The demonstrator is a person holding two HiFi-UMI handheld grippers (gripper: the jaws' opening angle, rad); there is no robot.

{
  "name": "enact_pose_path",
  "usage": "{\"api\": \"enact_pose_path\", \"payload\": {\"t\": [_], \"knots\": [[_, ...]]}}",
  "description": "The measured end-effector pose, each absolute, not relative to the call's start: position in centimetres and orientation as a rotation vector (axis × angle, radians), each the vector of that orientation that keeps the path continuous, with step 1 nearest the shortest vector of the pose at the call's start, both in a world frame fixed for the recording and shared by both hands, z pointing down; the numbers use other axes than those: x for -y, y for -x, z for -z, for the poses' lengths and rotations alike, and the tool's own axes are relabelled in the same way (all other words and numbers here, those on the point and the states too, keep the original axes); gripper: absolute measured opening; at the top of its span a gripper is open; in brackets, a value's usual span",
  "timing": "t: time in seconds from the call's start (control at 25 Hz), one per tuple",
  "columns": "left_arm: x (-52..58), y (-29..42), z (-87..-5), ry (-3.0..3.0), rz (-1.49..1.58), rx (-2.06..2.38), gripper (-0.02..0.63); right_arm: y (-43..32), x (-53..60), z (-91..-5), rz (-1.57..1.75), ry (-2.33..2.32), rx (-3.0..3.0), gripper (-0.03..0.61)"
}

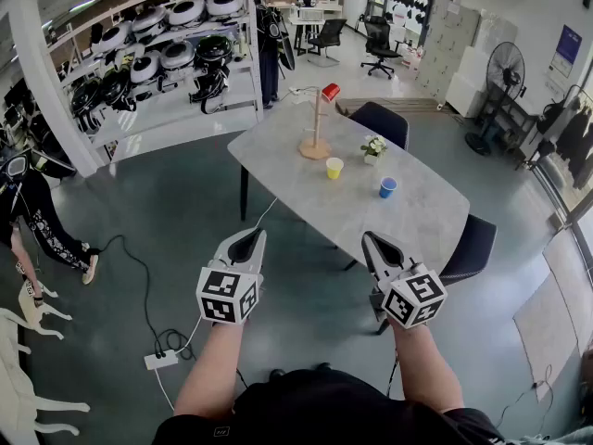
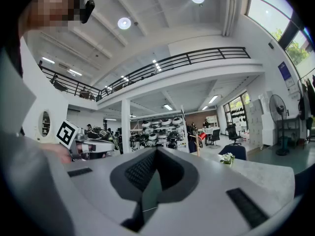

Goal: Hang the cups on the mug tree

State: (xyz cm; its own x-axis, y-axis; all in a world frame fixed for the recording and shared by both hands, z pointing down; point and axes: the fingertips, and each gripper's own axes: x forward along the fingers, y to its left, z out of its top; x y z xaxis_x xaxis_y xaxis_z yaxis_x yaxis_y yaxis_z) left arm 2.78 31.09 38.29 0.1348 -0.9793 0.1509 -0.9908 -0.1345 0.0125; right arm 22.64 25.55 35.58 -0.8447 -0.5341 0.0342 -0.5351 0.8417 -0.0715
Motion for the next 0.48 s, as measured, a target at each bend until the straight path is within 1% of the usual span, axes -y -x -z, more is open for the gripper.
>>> {"api": "enact_pose_path", "payload": {"t": [0.48], "knots": [[-30.8,-4.0,-38.4,-2.302,-0.184,1.964,0.012,-23.8,-25.1,-35.6,-0.126,-0.893,3.0,0.005]]}}
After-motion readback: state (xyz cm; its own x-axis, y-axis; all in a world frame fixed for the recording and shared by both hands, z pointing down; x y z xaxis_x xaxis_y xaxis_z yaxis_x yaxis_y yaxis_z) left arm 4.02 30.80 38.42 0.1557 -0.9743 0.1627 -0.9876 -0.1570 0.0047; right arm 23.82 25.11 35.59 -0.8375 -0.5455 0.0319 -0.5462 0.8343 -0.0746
